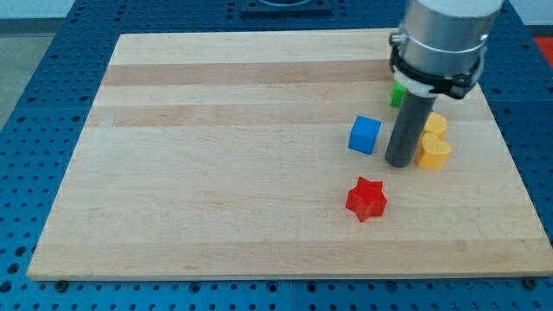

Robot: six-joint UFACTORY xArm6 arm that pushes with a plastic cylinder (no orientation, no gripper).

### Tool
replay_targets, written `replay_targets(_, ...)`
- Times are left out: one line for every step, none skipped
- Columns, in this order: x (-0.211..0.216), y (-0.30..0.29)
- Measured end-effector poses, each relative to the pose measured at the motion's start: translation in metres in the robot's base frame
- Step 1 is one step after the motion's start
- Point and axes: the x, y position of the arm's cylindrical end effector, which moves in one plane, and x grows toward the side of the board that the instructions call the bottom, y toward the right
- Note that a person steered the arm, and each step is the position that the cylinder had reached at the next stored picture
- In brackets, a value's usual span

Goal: Place the blue cube left parallel to the green star

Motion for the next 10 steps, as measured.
replay_targets(-0.021,-0.03)
replay_targets(-0.053,-0.078)
replay_targets(-0.057,-0.067)
replay_targets(-0.064,-0.034)
replay_targets(-0.073,-0.071)
replay_targets(-0.073,-0.163)
replay_targets(-0.073,-0.193)
replay_targets(-0.071,-0.128)
replay_targets(-0.077,-0.065)
replay_targets(-0.142,-0.063)
